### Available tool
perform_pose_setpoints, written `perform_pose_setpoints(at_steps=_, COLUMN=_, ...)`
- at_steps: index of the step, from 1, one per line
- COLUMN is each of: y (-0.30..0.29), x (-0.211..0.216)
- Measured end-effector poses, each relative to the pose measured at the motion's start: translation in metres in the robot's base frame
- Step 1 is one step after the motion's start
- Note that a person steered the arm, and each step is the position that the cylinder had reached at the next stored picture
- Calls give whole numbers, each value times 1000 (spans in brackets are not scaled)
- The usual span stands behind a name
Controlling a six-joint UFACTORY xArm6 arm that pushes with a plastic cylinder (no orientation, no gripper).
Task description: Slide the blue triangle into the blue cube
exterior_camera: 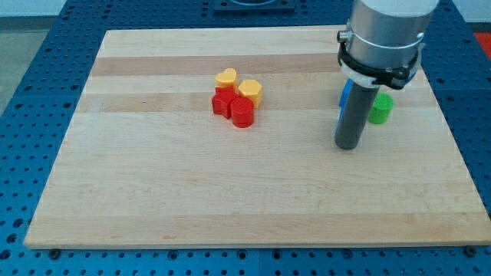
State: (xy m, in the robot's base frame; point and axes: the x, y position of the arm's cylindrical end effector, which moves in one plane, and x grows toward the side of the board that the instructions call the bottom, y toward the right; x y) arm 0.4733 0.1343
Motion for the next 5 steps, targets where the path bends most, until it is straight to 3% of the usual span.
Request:
perform_pose_setpoints(at_steps=3, y=2, x=-32)
perform_pose_setpoints(at_steps=5, y=7, x=-31)
